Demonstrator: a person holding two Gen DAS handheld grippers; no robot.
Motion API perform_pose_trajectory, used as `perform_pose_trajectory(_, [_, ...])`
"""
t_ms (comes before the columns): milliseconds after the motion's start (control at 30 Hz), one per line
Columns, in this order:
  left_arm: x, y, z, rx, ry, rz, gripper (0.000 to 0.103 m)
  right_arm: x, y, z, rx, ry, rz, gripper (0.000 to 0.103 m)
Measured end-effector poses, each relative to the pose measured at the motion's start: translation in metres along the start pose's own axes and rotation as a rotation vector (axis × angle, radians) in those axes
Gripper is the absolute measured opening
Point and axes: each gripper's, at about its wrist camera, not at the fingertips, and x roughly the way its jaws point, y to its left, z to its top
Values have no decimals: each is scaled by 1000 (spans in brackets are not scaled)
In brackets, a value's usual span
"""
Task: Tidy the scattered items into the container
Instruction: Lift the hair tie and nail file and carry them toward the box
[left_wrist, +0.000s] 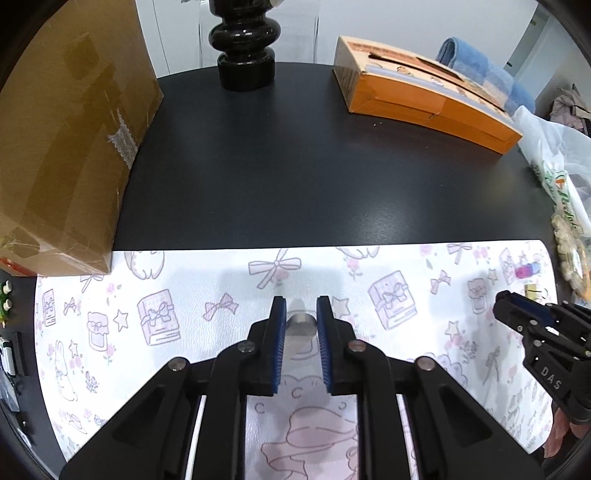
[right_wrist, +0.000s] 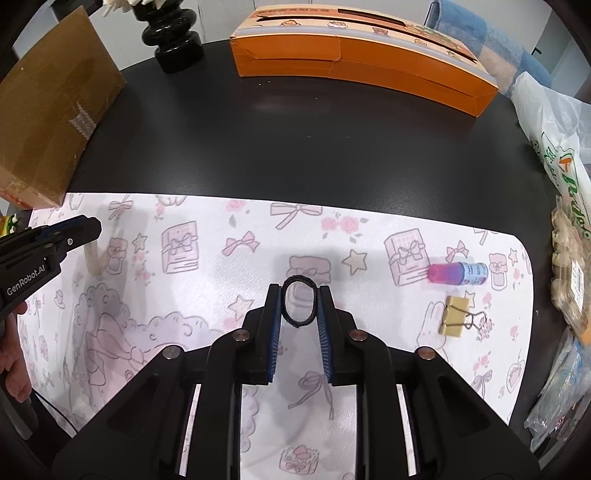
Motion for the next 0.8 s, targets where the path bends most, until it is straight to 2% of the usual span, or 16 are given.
perform_pose_trajectory(233, [-13, -1, -7, 12, -12, -6, 16, -20, 10, -9, -13, -13, -10, 19])
perform_pose_trajectory(333, [-10, -4, -8, 50, -11, -13, 18, -23, 12, -12, -17, -14, -11, 19])
perform_pose_trajectory(367, [-7, -5, -9, 71, -7, -1, 24, -23, 13, -13, -18, -15, -10, 19])
perform_pose_trajectory(433, [2, -7, -11, 108, 10, 22, 68, -23, 15, -14, -21, -16, -7, 19])
perform_pose_trajectory(467, [7, -7, -12, 115, 23, 20, 71, -22, 16, -15, -22, -15, -4, 19])
perform_pose_trajectory(600, [26, -6, -13, 128, 45, 56, 69, -17, 14, -20, -24, -7, 7, 19])
perform_pose_trajectory(633, [31, -5, -12, 119, 58, 57, 57, -16, 13, -20, -22, -5, 9, 19])
perform_pose_trajectory(667, [35, -4, -12, 110, 71, 58, 50, -14, 12, -19, -21, -2, 10, 19])
perform_pose_trajectory(733, [39, -4, -8, 100, 74, 68, 40, -12, 10, -19, -21, 4, 11, 19])
perform_pose_trajectory(800, [39, -6, -6, 102, 77, 66, 37, -11, 8, -18, -18, 6, 12, 19])
